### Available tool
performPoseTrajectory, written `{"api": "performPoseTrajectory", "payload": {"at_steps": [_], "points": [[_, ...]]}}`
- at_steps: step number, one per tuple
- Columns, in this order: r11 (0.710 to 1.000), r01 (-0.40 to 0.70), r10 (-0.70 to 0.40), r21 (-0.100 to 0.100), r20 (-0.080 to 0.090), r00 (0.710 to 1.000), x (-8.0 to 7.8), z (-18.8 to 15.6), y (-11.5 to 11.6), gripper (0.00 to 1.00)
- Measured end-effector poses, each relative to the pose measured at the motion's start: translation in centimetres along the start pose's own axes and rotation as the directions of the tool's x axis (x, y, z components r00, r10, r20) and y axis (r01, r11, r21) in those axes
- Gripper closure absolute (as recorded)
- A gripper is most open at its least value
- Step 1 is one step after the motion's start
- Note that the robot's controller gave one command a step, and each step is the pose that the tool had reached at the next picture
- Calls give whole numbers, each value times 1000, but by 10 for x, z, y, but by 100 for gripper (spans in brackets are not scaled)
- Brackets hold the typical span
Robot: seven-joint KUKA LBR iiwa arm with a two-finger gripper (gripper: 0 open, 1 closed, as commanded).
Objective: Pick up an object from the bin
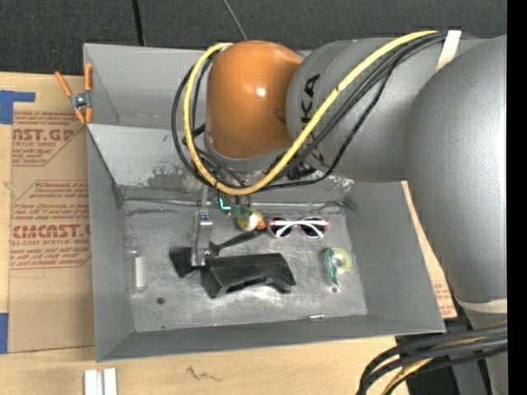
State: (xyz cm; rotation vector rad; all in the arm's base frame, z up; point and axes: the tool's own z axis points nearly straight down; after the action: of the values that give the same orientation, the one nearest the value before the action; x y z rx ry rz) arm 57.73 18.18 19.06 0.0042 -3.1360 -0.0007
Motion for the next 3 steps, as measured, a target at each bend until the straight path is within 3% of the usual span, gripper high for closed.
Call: {"api": "performPoseTrajectory", "payload": {"at_steps": [1,2,3], "points": [[1000,-2,2,-1,7,1000,-2,-4,-1,0],[1000,25,-25,-2,10,1000,21,70,-25,0],[999,42,-42,1,-1,999,41,81,-37,0]]}}
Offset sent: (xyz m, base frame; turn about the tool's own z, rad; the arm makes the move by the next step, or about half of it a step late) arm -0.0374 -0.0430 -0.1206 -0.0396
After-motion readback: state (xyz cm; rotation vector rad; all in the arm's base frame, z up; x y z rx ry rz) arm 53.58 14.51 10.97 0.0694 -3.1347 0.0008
